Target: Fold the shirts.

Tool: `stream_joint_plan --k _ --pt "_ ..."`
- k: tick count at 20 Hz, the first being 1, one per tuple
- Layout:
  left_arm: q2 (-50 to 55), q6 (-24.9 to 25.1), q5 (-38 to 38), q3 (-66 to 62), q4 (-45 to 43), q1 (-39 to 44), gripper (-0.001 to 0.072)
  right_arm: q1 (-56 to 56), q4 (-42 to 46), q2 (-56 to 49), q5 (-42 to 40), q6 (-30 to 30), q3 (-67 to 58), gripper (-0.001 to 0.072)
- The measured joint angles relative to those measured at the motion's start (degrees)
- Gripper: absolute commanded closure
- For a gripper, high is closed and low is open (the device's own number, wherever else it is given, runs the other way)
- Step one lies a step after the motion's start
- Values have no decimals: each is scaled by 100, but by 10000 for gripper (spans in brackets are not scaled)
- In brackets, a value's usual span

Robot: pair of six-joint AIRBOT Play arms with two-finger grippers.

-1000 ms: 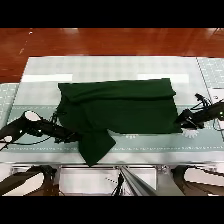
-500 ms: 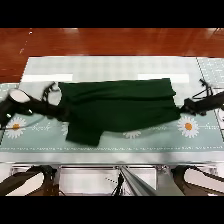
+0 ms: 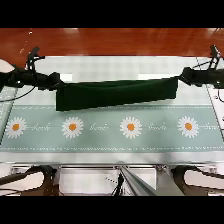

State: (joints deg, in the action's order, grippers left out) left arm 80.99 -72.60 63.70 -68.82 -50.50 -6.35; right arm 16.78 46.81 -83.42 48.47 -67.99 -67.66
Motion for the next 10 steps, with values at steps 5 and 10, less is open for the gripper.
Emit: stream_joint_plan --k 5,10 --pt "1360 -76 122 -1023 114 -52 680 -170 -341 -826 -695 -212 -313 689" --pt "2240 -184 603 -1434 166 -142 303 -286 -413 -1360 -857 -271 -387 277"
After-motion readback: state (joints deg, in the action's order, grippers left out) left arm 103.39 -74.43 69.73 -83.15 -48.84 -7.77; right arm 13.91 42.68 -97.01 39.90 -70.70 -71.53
